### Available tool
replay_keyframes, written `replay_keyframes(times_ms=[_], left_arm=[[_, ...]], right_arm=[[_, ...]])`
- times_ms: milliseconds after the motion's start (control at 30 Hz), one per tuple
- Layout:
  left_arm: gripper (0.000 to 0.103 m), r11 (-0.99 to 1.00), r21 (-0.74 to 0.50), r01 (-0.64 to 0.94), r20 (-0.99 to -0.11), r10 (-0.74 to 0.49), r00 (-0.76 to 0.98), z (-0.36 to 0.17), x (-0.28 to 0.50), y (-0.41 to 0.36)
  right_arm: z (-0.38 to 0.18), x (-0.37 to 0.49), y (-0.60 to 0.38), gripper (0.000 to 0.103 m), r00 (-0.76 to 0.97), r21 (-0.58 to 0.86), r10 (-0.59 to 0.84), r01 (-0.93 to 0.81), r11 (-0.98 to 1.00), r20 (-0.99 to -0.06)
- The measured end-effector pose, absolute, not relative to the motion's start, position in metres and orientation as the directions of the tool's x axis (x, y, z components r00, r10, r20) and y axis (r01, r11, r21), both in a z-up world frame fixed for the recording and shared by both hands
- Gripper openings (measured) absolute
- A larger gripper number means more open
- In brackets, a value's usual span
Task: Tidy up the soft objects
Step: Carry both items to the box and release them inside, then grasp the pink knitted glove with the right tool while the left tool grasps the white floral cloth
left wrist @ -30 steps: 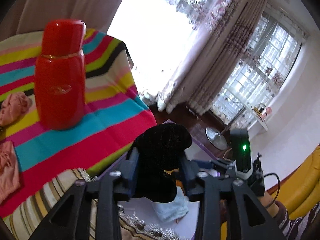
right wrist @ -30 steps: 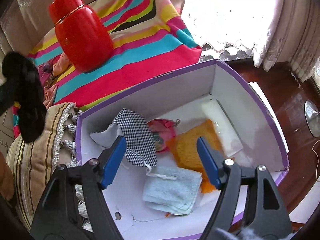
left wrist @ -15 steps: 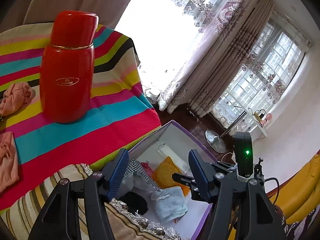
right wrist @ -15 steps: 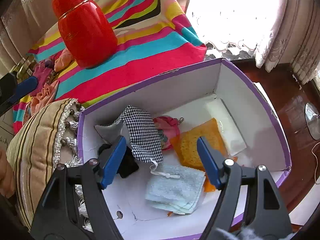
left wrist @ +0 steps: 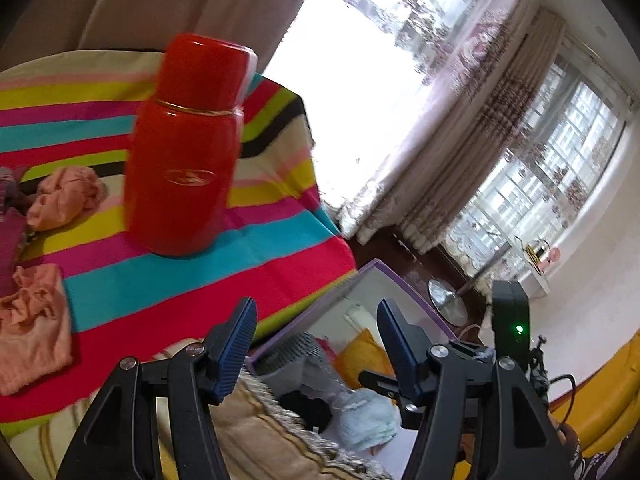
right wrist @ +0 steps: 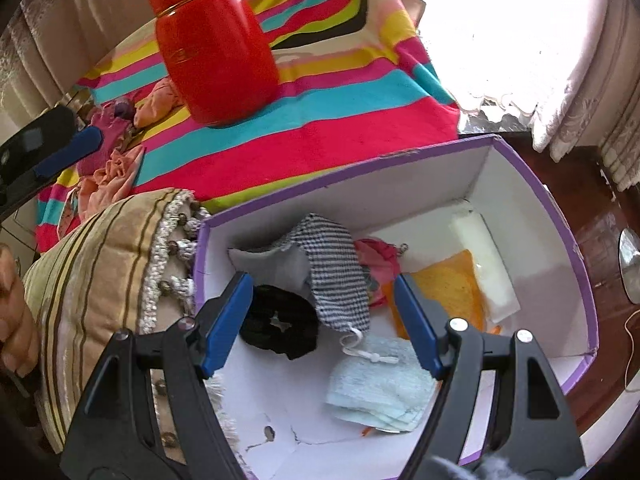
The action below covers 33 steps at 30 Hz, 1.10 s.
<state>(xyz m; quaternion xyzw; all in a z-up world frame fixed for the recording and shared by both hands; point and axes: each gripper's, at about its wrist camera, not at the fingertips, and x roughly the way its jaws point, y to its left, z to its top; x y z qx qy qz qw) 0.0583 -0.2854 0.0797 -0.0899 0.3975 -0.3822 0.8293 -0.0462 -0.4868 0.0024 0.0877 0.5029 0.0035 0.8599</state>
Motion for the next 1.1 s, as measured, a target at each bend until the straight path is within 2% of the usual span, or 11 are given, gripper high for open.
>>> replay_keyframes(times_ms=[367, 733, 933, 1100], left_arm=[[0.063, 0.785, -0.469, 0.405, -0.553, -0.619, 0.558, 0.084, 0.094, -0.206], [0.063, 0.841, -0.517, 0.158, -0.558, -0.472, 0.682, 0.071, 0.121, -0.095], [0.063, 0.858, -0.513, 0.013, -0.607, -0.374, 0.701, 0.057, 0.126, -0.029], [0.063, 0.87, -0.485, -0.089, -0.681, -0.312, 0.663, 0.036, 0.131, 0.012]], right_arm=[[0.009, -0.024, -0.441, 0.076, 0.481, 0.125, 0.114, -0.01, 0.992, -0.869], [0.023, 0.012, -0.376, 0.076, 0.489, 0.091, 0.152, -0.145, 0.985, -0.859], [0.032, 0.034, -0.336, 0.076, 0.502, 0.093, 0.192, -0.215, 0.972, -0.843], [0.039, 0.056, -0.306, 0.084, 0.512, 0.124, 0.239, -0.248, 0.961, -0.825]])
